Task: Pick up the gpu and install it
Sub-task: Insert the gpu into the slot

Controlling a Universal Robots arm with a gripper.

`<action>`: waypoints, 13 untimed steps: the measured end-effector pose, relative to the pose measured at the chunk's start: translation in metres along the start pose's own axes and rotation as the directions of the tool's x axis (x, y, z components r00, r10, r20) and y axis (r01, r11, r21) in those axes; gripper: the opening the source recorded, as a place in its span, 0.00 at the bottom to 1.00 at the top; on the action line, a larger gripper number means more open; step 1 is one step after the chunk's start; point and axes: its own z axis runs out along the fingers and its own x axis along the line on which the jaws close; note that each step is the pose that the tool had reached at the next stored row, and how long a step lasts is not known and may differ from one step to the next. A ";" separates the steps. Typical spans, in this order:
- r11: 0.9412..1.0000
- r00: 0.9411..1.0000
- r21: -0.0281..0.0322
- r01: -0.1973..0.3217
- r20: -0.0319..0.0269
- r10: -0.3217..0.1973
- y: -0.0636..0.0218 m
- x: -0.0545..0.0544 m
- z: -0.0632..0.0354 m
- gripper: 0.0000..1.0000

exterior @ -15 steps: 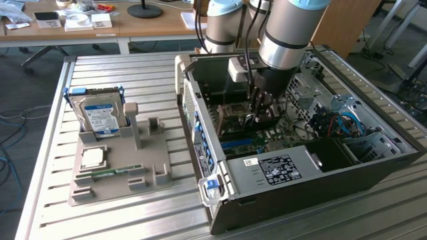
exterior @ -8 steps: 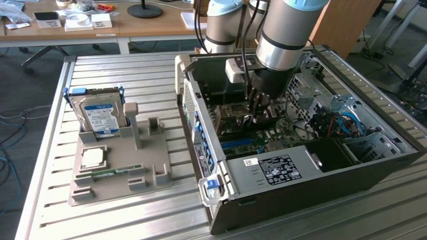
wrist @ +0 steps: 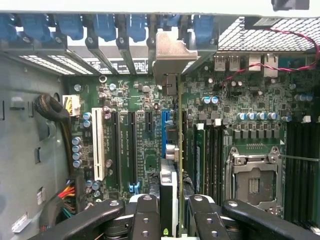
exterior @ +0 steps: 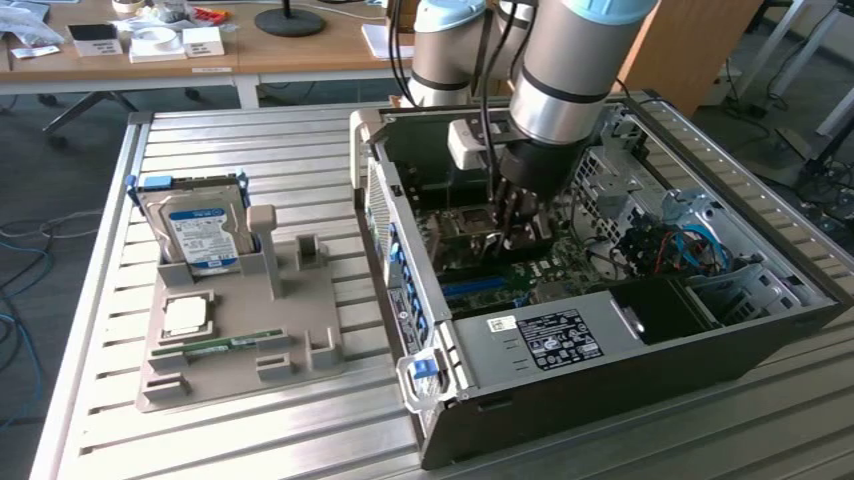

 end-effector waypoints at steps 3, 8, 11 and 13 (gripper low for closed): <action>1.000 1.000 0.000 0.000 0.000 0.000 0.0016 0.000 0.0001 0.27; 1.000 1.000 0.000 0.000 0.000 0.000 0.0024 0.001 0.0001 0.27; 1.000 1.000 0.000 0.000 0.000 0.000 0.0043 0.002 0.0003 0.27; 1.000 1.000 0.000 0.000 0.000 0.000 0.0057 0.002 0.0006 0.27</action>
